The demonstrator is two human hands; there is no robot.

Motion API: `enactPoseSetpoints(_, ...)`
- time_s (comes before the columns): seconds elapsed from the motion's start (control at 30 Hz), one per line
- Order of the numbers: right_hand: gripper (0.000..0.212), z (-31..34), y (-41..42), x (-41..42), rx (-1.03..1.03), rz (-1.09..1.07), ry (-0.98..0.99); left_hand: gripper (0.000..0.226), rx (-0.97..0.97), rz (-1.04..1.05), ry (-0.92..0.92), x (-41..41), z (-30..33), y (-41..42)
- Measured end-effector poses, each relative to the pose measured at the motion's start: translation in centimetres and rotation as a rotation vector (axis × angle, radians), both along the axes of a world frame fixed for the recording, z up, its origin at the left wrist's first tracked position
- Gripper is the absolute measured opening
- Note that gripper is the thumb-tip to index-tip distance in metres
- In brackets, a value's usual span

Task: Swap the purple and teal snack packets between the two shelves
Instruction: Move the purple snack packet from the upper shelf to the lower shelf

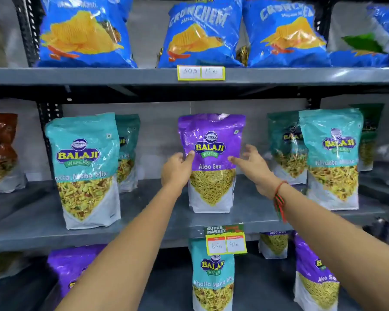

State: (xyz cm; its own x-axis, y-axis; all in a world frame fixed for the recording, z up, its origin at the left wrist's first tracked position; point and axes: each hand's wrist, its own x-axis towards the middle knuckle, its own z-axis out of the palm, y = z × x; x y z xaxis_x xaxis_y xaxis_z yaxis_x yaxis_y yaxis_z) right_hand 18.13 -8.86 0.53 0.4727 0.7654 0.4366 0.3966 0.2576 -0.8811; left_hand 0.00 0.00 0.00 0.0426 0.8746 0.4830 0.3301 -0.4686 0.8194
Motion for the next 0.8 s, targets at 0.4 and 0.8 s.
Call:
enactPoseSetpoints(0.4,0.013,-3.0,4.8,1.1,0.131,-0.038,0.090,0.029,0.189,0.216,-0.137,1.9,-1.9,0.7)
enactPoseSetpoints(0.8,0.009,-2.1,-4.8,-8.8,0.274,0.263,0.193,0.021,0.468,0.171,-0.392,-8.6,-2.2,-9.9)
